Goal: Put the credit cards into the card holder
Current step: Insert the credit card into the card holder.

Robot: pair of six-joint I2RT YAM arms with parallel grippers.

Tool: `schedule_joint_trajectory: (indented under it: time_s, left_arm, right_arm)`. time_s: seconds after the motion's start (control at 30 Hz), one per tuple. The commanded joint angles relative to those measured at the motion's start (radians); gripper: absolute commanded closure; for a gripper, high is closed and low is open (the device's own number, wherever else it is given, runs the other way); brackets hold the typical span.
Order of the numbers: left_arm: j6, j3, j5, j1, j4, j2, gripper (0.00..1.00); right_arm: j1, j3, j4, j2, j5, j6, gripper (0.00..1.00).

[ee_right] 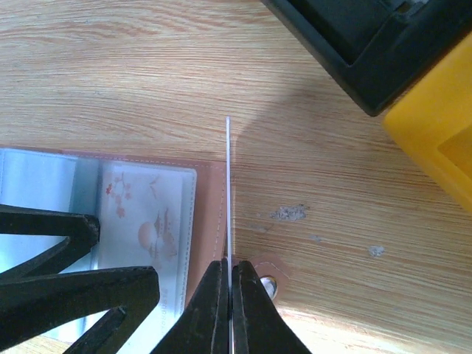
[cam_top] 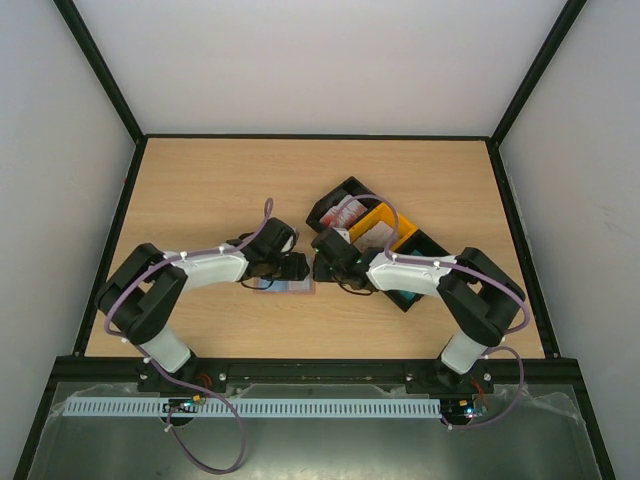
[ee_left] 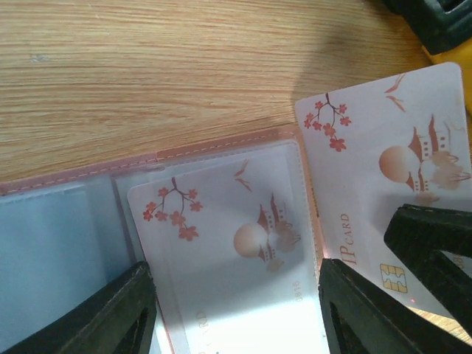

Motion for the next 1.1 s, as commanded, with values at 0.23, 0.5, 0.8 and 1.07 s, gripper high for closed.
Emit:
schedule_joint_trajectory:
  time_s: [0.23,0.5,0.8,1.07]
  left_arm:
    - [0.008,0.011,0.049,-0.005,0.007,-0.101,0.36]
    - [-0.055,-0.021,-0.169,0.002,-0.105,-0.286,0.27]
    - [-0.117,-0.211,-0.143,0.115,-0.068,-0.412,0.48]
    - [-0.110,-0.267,-0.079,0.149,-0.041,-0.382,0.57]
  right_arm:
    - [0.007,-0.019,0.017,-0.088,0.045,-0.017,0.98]
    - [0.007,-0.060,0.103,-0.267,-0.015,-0.031,0.98]
    - [0.013,-0.224,0.472,-0.262,-0.190,0.119,0.98]
    - [0.042,-0.273,0.700,-0.084,-0.221,0.248,0.98]
